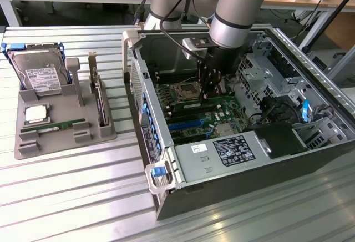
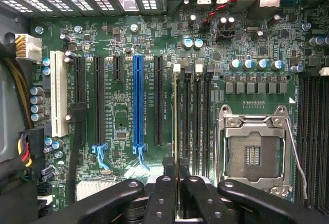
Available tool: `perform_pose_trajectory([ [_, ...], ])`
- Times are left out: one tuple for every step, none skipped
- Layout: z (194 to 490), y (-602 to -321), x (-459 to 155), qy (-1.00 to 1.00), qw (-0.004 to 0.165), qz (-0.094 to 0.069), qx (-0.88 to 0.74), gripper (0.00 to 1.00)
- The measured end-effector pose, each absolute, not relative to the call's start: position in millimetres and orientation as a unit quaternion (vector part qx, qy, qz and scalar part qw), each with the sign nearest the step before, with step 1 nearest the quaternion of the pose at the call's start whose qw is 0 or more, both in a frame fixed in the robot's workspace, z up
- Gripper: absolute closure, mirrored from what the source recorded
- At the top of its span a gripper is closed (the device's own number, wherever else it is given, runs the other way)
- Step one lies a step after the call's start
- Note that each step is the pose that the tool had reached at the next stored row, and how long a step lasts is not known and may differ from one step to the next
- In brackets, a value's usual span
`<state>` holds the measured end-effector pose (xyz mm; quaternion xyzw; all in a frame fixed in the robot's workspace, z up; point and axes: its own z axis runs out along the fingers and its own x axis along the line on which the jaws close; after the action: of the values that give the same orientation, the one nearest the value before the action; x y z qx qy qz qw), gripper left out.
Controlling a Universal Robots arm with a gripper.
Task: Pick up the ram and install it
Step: 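Insert the ram into the slot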
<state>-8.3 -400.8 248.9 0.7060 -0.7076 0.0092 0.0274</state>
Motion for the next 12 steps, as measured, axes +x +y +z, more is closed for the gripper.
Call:
perform_pose_trajectory([
  [248,-400,-8,-0.708,0.027,0.009,0.706,0.88],
  [247,-399,-8,-0.708,0.027,0.009,0.706,0.88],
  [246,-398,-8,-0.708,0.027,0.009,0.706,0.88],
  [246,-398,-8,-0.708,0.027,0.009,0.706,0.88],
  [245,-398,-8,-0.708,0.027,0.009,0.706,0.88],
  [244,-397,-8,-0.708,0.027,0.009,0.706,0.88],
  [242,-397,-8,-0.708,0.028,0.01,0.706,0.88],
  [241,-397,-8,-0.708,0.028,0.01,0.706,0.88],
  [240,-397,-8,-0.708,0.029,0.011,0.706,0.88],
  [239,-397,-8,-0.708,0.029,0.011,0.706,0.88],
  [238,-396,-8,-0.708,0.03,0.011,0.706,0.88],
  [237,-396,-8,-0.708,0.03,0.012,0.706,0.88],
])
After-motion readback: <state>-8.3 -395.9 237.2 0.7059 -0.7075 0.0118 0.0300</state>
